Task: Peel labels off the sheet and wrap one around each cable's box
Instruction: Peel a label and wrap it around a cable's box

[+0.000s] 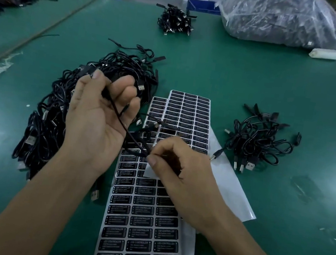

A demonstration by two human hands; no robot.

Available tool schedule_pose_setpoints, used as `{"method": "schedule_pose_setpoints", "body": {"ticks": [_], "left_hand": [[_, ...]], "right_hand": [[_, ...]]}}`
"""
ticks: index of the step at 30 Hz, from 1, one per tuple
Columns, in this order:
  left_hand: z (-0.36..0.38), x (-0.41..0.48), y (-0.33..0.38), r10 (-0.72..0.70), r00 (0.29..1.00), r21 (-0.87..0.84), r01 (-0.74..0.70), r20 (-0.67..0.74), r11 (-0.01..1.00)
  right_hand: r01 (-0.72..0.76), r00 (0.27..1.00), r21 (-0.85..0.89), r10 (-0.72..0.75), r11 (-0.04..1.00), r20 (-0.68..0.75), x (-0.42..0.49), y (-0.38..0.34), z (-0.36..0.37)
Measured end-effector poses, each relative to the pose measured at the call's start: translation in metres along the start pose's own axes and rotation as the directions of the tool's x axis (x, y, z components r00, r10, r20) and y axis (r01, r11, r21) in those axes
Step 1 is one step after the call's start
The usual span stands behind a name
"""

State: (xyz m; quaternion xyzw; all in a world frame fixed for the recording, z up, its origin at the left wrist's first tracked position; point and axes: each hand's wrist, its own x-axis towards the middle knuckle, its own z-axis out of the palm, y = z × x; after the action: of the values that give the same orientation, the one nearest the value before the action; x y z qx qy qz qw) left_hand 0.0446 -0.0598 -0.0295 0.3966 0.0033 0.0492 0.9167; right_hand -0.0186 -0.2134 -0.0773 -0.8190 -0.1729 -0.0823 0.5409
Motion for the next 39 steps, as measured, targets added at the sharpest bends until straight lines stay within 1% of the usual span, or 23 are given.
{"method": "schedule_pose_setpoints", "body": {"ticks": [2,3,5,7,9,10,12,13,14,15,17,18,20,22,24,25,27,28,30,32,33,37,39], "left_hand": [[-0.002,0.001,-0.001,0.025,0.999,0.053,-0.023,-0.043,0.998],[-0.004,0.001,-0.002,0.033,0.997,0.073,-0.028,-0.064,0.997],[-0.006,0.002,-0.002,0.02,0.995,0.107,-0.01,-0.093,0.994],[-0.007,0.003,-0.002,0.005,0.993,0.159,0.014,-0.119,0.987],[-0.008,0.003,-0.004,0.02,0.992,0.225,0.008,-0.122,0.974],[-0.008,0.002,-0.004,0.033,0.993,0.259,-0.003,-0.115,0.966],[-0.008,0.001,-0.006,0.069,0.993,0.332,-0.035,-0.093,0.943],[-0.008,0.0,-0.007,0.088,0.993,0.369,-0.053,-0.077,0.928],[-0.009,0.0,-0.008,0.106,0.993,0.406,-0.073,-0.059,0.911],[-0.009,-0.001,-0.01,0.123,0.992,0.443,-0.092,-0.041,0.892],[-0.01,0.0,-0.012,0.16,0.987,0.527,-0.131,-0.009,0.839],[-0.011,0.0,-0.013,0.184,0.983,0.583,-0.154,0.008,0.798],[-0.013,0.001,-0.015,0.249,0.966,0.719,-0.221,0.069,0.659],[-0.016,0.0,-0.014,0.329,0.926,0.813,-0.331,0.184,0.478],[-0.018,-0.001,-0.011,0.401,0.861,0.843,-0.446,0.312,0.301],[-0.02,-0.001,-0.01,0.426,0.825,0.857,-0.481,0.37,0.187],[-0.024,0.001,-0.007,0.44,0.773,0.881,-0.463,0.456,-0.099],[-0.027,0.003,-0.006,0.416,0.775,0.879,-0.425,0.476,-0.215],[-0.033,0.006,-0.009,0.286,0.84,0.863,-0.351,0.462,-0.364],[-0.037,0.006,-0.013,0.154,0.908,0.852,-0.291,0.389,-0.435],[-0.038,0.006,-0.015,0.119,0.923,0.844,-0.275,0.366,-0.461],[-0.041,0.007,-0.018,0.101,0.914,0.809,-0.292,0.393,-0.51],[-0.042,0.007,-0.018,0.103,0.908,0.807,-0.305,0.407,-0.506]], "right_hand": [[-0.01,1.0,0.001,0.01,1.0,-0.023,0.0,0.001,-0.004],[-0.027,0.998,0.028,0.029,0.999,-0.063,0.001,0.001,-0.008],[-0.038,0.976,0.049,0.048,0.998,-0.214,0.004,0.002,-0.019],[-0.049,0.903,-0.005,0.042,0.999,-0.428,0.007,0.005,-0.033],[-0.132,0.787,-0.042,0.079,0.99,-0.612,0.008,0.008,-0.047],[-0.189,0.742,-0.058,0.104,0.98,-0.663,0.007,0.01,-0.053],[-0.331,0.694,-0.149,0.134,0.932,-0.708,0.004,0.014,-0.059],[-0.369,0.693,-0.212,0.116,0.905,-0.711,0.001,0.015,-0.059],[-0.368,0.701,-0.278,0.068,0.888,-0.71,0.0,0.015,-0.057],[-0.337,0.718,-0.329,0.015,0.882,-0.696,0.0,0.013,-0.053],[-0.245,0.779,-0.393,-0.062,0.886,-0.624,0.001,0.01,-0.043],[-0.217,0.814,-0.416,-0.071,0.883,-0.577,0.001,0.01,-0.039],[-0.188,0.865,-0.46,-0.076,0.868,-0.496,0.001,0.012,-0.032],[-0.16,0.88,-0.501,-0.107,0.85,-0.463,0.0,0.014,-0.029],[-0.104,0.879,-0.503,-0.157,0.858,-0.45,-0.001,0.012,-0.027],[-0.06,0.88,-0.502,-0.191,0.863,-0.435,-0.002,0.012,-0.026],[0.027,0.895,-0.523,-0.253,0.852,-0.366,-0.003,0.011,-0.024],[0.05,0.912,-0.544,-0.261,0.837,-0.316,-0.004,0.012,-0.023],[0.021,0.95,-0.584,-0.198,0.812,-0.241,-0.004,0.015,-0.024],[-0.062,0.965,-0.604,-0.108,0.795,-0.241,-0.003,0.019,-0.028],[-0.109,0.963,-0.61,-0.068,0.785,-0.259,-0.004,0.02,-0.029],[-0.326,0.937,-0.615,0.158,0.718,-0.312,-0.003,0.022,-0.035],[-0.379,0.922,-0.611,0.225,0.695,-0.317,-0.004,0.024,-0.038]]}}
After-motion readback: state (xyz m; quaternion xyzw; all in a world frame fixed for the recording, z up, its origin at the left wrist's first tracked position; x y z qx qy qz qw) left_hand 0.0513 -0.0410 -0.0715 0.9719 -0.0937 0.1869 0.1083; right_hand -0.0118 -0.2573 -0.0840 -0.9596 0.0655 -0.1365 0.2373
